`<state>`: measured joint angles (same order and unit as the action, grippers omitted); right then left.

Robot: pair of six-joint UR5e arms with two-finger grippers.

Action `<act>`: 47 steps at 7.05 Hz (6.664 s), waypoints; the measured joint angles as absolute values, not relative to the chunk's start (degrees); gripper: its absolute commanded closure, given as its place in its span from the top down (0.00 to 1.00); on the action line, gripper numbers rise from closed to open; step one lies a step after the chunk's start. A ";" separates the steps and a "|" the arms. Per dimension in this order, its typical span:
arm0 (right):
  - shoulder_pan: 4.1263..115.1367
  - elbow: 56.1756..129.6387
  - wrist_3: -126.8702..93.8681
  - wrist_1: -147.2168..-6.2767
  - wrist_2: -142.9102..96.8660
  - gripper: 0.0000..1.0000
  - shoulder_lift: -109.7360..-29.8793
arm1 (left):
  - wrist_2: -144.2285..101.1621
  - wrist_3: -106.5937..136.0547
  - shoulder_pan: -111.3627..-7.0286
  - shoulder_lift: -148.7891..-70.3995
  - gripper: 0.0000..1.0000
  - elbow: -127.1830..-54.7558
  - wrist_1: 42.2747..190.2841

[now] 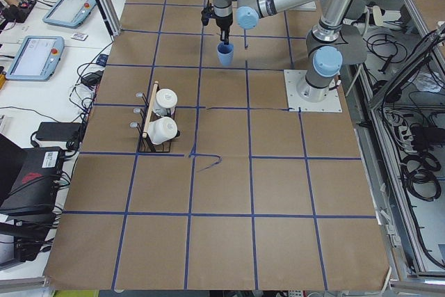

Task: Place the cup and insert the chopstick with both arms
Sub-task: 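Carry the light-blue cup with the left gripper to the table center, then release the cup and raise the left gripper while the right gripper approaches, then lower the pink chopstick with the right gripper into the light-blue cup, then open the right gripper to release the chopstick and lift away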

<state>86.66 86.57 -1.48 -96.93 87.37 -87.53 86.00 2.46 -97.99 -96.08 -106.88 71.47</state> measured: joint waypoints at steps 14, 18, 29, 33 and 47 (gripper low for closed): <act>86.57 86.57 -0.80 -96.86 87.52 0.00 -87.48 | 85.04 32.89 -116.47 -111.88 1.00 -93.46 71.30; 86.69 86.52 -1.54 -98.37 87.21 0.00 -87.76 | 85.51 18.86 -109.53 -105.63 1.00 -85.97 85.54; 112.39 96.51 -29.51 -121.69 95.27 0.00 -88.51 | 88.29 -7.50 -95.66 -88.73 1.00 -87.69 95.03; 114.13 100.13 -31.48 -121.60 95.65 0.00 -88.29 | 88.13 -7.47 -95.70 -88.74 1.00 -87.72 94.94; 104.21 89.46 -20.26 -101.85 96.90 1.00 -86.40 | 95.40 2.74 -94.08 -83.62 1.00 -89.57 102.56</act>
<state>104.21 89.46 -20.26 -101.85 96.90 -86.40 95.40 2.74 -94.08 -83.62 -89.57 102.56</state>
